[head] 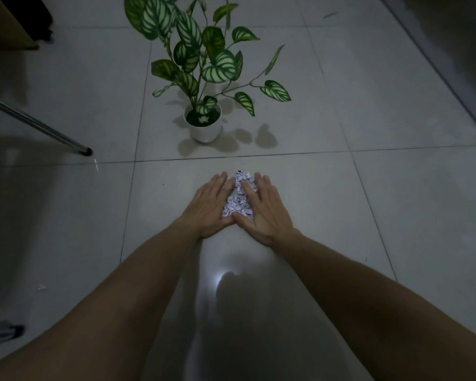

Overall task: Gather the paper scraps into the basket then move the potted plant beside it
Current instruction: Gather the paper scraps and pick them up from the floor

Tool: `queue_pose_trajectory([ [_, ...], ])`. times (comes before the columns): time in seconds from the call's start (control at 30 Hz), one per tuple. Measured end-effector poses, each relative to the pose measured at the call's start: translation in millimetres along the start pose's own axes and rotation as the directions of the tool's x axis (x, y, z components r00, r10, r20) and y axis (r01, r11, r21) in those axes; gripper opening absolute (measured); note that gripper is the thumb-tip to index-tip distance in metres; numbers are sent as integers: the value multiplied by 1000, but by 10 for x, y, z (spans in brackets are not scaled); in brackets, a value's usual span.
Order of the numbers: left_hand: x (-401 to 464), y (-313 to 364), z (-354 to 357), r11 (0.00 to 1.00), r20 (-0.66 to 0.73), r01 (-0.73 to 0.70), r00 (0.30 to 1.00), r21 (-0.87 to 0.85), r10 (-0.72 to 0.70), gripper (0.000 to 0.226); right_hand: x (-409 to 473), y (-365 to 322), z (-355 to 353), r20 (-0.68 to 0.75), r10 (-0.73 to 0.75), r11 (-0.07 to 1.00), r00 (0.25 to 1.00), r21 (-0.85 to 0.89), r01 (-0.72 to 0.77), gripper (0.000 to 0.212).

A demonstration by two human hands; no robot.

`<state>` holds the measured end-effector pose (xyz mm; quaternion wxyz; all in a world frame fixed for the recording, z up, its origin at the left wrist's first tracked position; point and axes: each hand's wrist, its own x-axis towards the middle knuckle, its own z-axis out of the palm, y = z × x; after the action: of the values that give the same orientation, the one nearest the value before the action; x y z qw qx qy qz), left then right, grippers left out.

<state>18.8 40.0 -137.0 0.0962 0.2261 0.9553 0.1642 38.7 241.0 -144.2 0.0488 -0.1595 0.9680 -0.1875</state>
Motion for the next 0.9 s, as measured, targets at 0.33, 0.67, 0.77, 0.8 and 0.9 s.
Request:
queue_pose_trajectory([
  [0.33,131,-10,0,981,-132,-57,988,183,82,47,317,-36,-14,-133,-203,978,970,-81,193,48],
  [0.67,207,0,-249,986,-50,91,994,-141,-99,21,390,-144,-232,-54,-52,990,997,128,58,40],
  [0.77,229,-13,-399,904,-8,246,964,-349,-266,23,407,-112,-308,-18,17,992,1000,124,-15,32],
  [0.8,256,-21,-422,882,-13,261,957,-391,-289,25,406,-92,-330,1,44,990,999,131,-44,28],
  [0.9,331,-17,-515,877,22,270,958,-398,-285,23,391,-35,-391,26,129,983,991,129,-131,20],
])
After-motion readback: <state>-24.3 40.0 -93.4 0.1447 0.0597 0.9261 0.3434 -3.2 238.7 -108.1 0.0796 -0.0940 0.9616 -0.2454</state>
